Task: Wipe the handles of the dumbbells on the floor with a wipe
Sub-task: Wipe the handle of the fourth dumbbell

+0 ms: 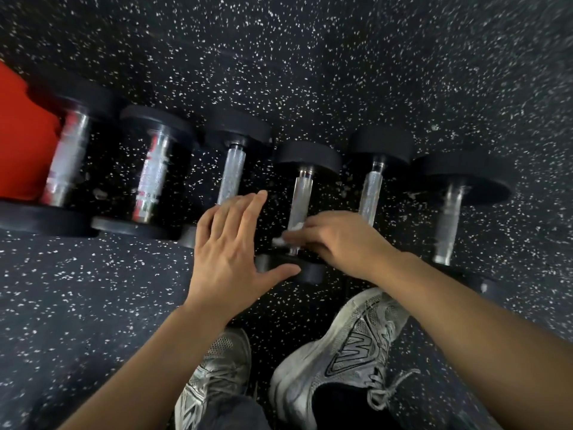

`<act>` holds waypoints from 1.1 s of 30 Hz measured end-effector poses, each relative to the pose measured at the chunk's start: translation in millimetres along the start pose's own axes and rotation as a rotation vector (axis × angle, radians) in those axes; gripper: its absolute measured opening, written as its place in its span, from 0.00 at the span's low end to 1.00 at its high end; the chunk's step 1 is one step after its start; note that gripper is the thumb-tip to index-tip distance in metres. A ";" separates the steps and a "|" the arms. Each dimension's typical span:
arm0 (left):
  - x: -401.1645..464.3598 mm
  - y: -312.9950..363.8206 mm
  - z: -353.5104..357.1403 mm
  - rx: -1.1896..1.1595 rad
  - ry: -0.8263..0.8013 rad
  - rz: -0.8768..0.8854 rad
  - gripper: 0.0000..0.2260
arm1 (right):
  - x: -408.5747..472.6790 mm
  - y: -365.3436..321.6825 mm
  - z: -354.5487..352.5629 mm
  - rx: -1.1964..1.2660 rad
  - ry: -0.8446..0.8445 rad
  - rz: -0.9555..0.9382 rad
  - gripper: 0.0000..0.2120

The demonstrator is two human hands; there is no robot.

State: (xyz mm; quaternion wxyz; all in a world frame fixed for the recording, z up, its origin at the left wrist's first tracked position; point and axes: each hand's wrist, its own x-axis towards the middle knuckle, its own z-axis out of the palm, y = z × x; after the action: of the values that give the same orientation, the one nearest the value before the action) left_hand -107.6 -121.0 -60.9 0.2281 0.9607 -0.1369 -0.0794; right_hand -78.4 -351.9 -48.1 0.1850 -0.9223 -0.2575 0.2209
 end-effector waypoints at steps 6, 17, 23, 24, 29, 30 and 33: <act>0.6 0.6 -1.1 -0.023 0.013 -0.014 0.53 | 24.3 11.4 -1.5 0.097 0.422 0.302 0.16; 0.4 1.2 -1.5 -0.019 -0.021 -0.033 0.53 | -4.5 -1.7 2.6 0.018 -0.021 0.002 0.22; 0.6 0.9 -1.8 -0.012 -0.030 -0.033 0.53 | 27.2 6.5 -3.7 0.070 0.380 0.265 0.16; 0.5 1.1 -1.5 -0.015 -0.029 -0.034 0.53 | 29.2 6.6 0.7 0.060 0.338 0.285 0.16; 1.1 0.9 -1.8 -0.016 -0.033 -0.031 0.53 | 10.1 -1.7 2.7 0.039 0.073 0.131 0.19; 1.2 1.1 -2.2 -0.017 -0.034 -0.034 0.53 | 6.1 -4.4 2.3 0.013 -0.025 0.095 0.19; 0.9 2.2 -2.4 -0.023 -0.029 -0.038 0.53 | 2.6 -6.9 0.7 0.045 -0.186 0.054 0.18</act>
State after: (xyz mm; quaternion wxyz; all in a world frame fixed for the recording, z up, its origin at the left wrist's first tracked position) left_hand -106.7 -122.1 -57.9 0.2355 0.9592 -0.1208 -0.0991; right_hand -79.4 -344.7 -46.3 0.1750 -0.9000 -0.2436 0.3164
